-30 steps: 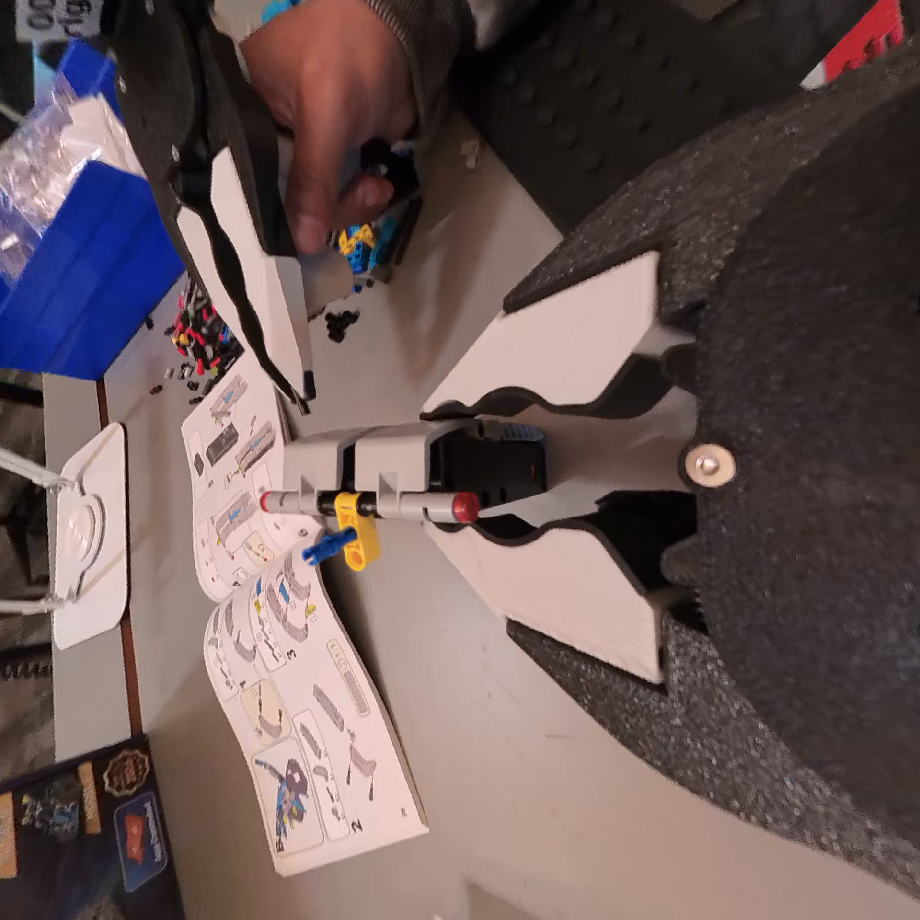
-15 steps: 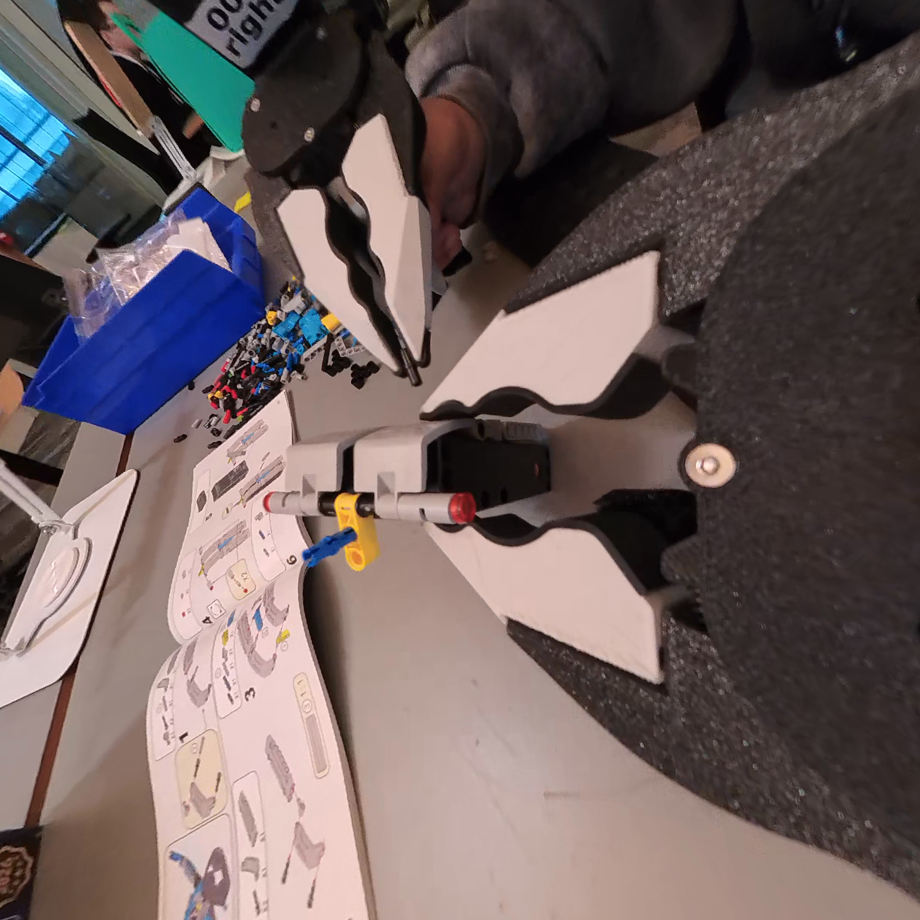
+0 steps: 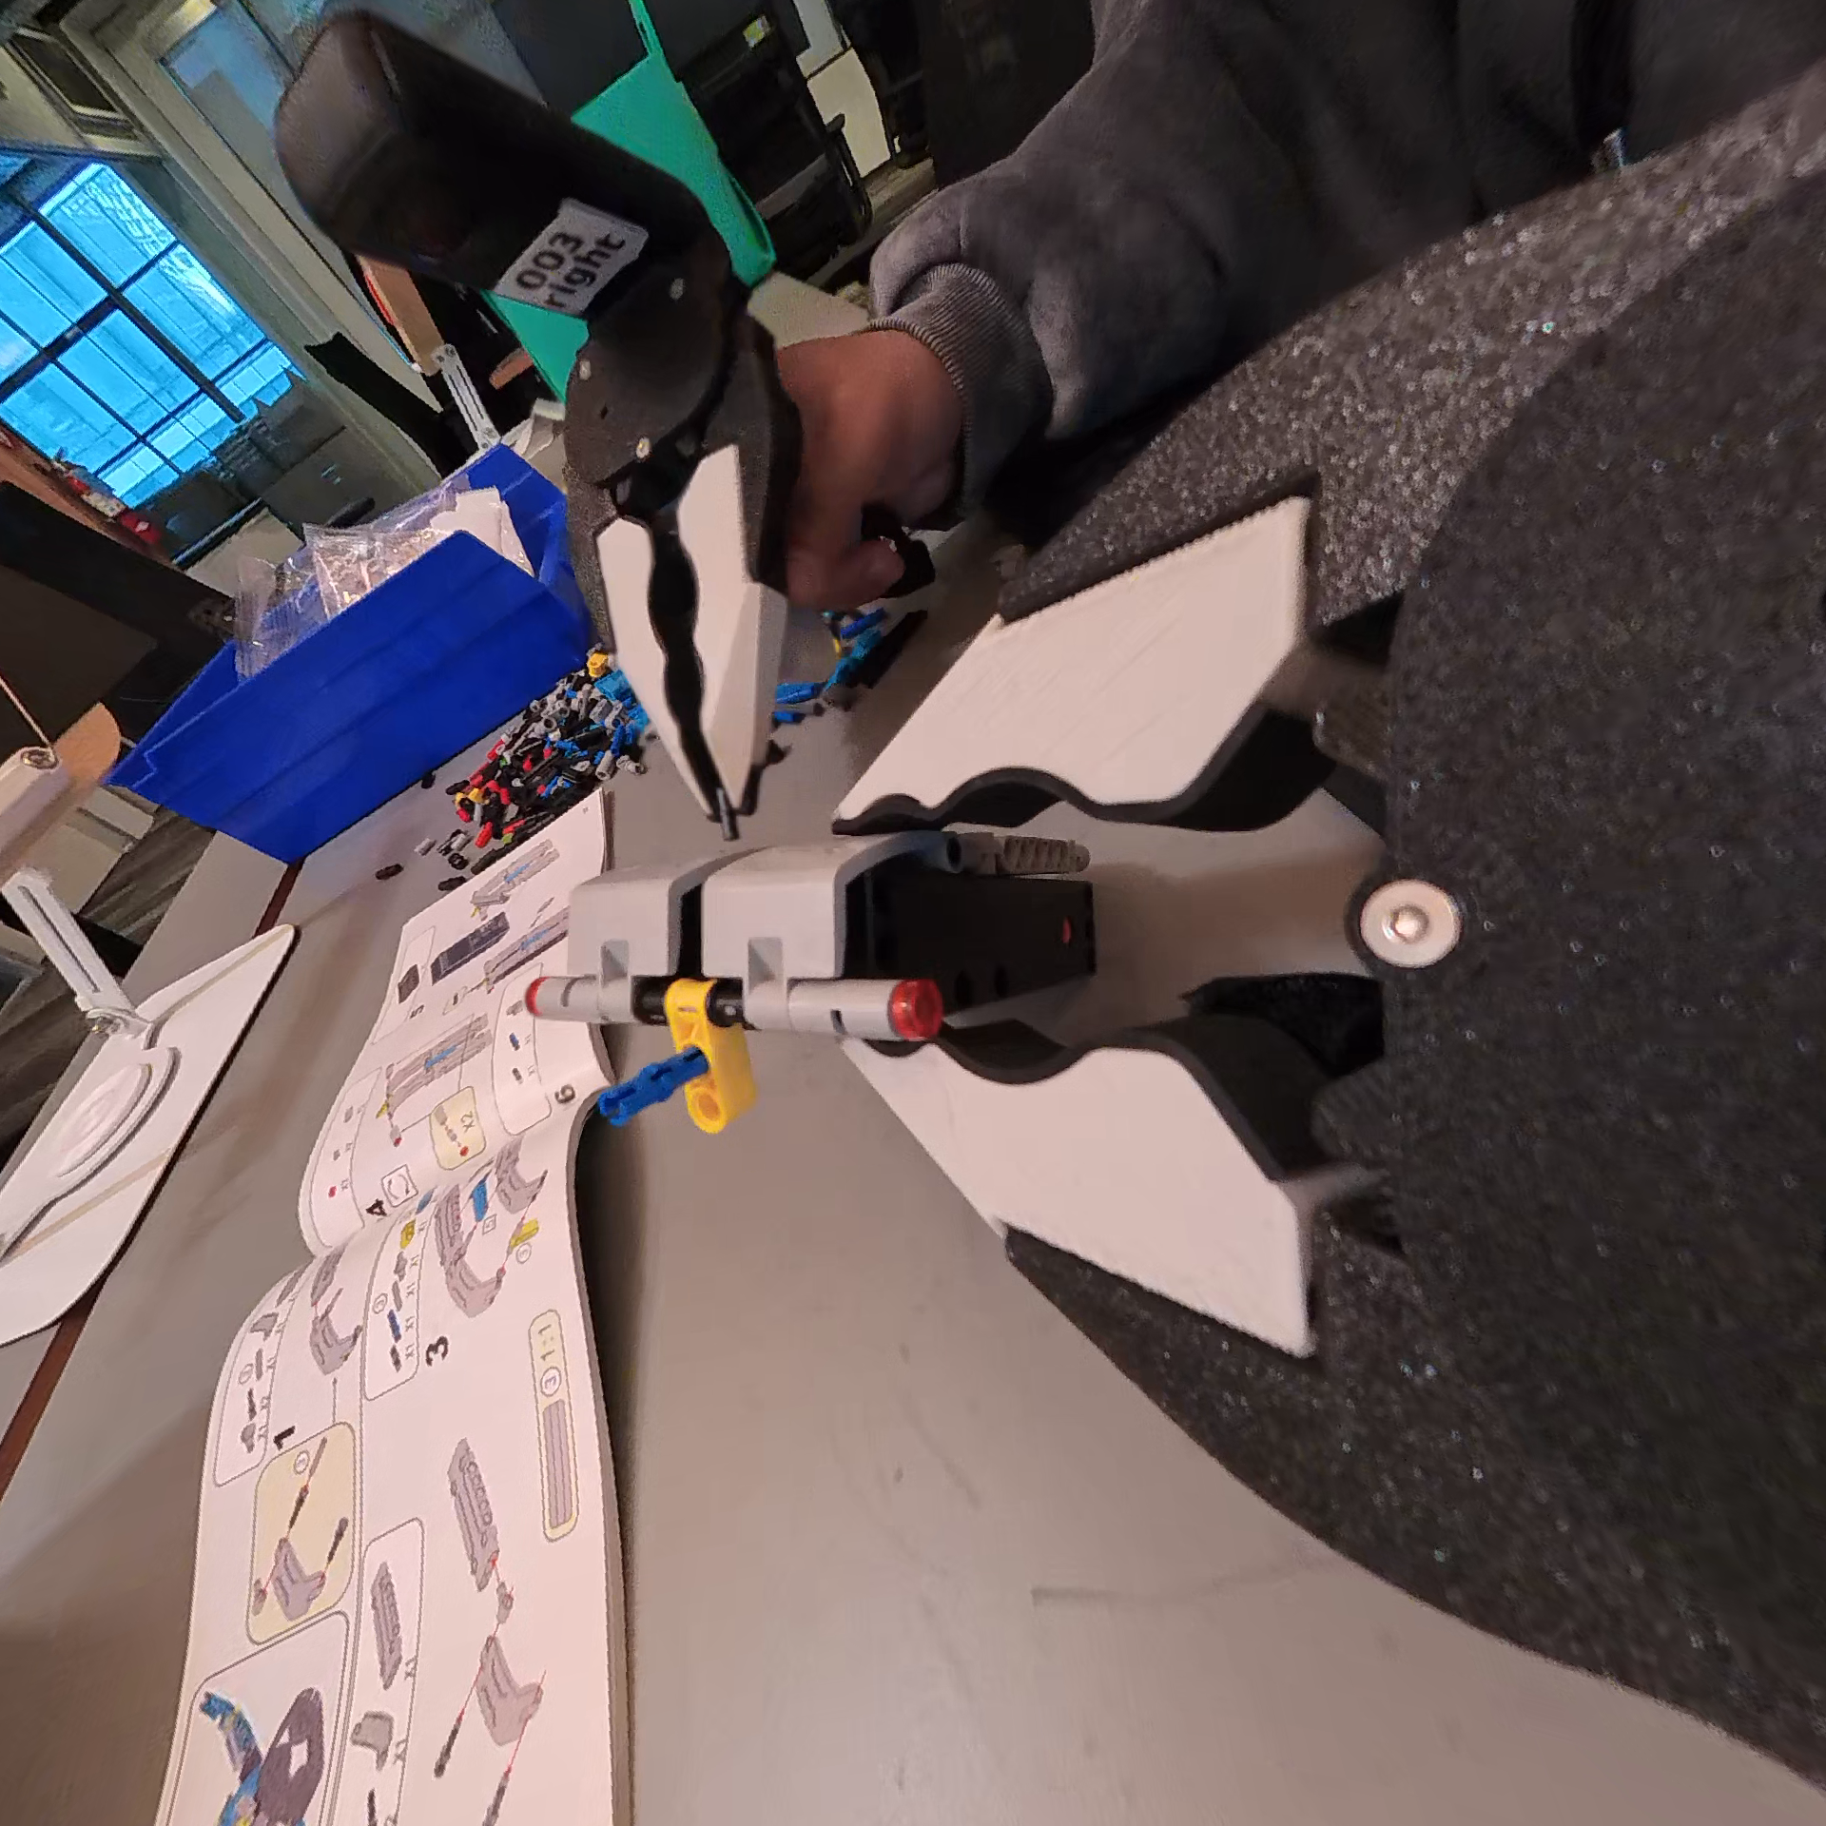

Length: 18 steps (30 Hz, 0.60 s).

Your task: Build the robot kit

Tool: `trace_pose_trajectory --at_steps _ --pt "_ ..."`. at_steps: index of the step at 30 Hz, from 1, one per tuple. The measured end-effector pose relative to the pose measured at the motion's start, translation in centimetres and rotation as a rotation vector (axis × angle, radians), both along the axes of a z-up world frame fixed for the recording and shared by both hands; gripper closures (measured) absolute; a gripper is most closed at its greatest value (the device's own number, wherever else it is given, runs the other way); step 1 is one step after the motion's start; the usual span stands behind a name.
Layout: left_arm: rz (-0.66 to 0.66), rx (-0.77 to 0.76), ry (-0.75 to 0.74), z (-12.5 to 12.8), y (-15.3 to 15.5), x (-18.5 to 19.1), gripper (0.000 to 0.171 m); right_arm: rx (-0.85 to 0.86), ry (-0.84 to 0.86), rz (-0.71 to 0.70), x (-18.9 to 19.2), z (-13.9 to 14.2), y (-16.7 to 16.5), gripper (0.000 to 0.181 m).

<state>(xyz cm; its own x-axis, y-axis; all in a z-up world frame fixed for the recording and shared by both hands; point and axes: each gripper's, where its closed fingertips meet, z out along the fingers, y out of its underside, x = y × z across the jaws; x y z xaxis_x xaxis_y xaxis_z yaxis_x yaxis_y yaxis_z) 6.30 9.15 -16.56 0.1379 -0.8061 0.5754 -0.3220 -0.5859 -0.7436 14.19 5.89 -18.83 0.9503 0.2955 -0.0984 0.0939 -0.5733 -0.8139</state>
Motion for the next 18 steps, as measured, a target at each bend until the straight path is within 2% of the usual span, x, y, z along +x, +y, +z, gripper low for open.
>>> trace_pose_trajectory --at_steps 4,10,18 --pt "0.019 -0.008 -0.005 0.0 0.3 -0.1 0.137 -0.016 0.058 -0.098 2.5 -0.1 -0.2 0.178" --pt "0.037 0.000 -0.005 0.0 0.5 -0.2 0.137 -0.085 0.019 -0.249 6.2 -1.4 -0.8 0.178" --pt "0.025 -0.014 -0.012 0.0 0.4 -0.1 0.137 -0.101 0.053 -0.266 6.6 -2.0 -0.6 0.178"
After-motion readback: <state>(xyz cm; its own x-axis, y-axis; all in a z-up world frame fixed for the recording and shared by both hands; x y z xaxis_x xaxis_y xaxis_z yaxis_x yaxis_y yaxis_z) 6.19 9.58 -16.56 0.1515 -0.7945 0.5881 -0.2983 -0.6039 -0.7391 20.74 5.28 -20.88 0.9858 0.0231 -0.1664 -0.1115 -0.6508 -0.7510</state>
